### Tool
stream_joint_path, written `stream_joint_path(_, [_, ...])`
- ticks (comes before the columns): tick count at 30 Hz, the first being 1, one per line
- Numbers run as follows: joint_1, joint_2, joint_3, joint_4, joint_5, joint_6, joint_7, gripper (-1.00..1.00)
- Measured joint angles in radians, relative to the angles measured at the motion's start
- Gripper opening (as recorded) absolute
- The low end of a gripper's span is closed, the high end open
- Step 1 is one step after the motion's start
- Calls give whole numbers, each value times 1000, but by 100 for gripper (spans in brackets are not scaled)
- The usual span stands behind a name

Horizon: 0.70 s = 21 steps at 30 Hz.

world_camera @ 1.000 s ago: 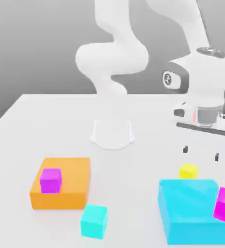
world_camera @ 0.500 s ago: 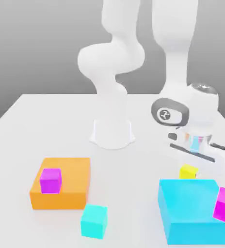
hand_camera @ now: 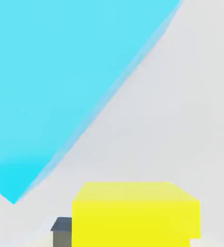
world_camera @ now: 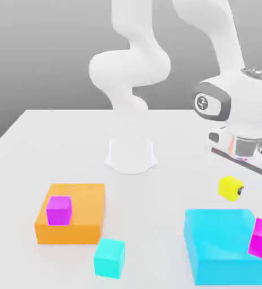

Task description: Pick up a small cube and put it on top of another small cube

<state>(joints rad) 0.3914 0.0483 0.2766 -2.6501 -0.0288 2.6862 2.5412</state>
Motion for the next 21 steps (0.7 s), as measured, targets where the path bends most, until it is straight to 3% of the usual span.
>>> stream_joint_path(7, [-48, 35, -51, 253, -3, -216, 294, -100])
stream_joint_path(14, [-46, 36, -53, 253, -9, -209, 299, -100])
stream_joint_path(15, [-46, 36, -53, 253, -10, -208, 300, 100])
stream_joint_path(21, [-46, 36, -53, 253, -10, -208, 300, 100])
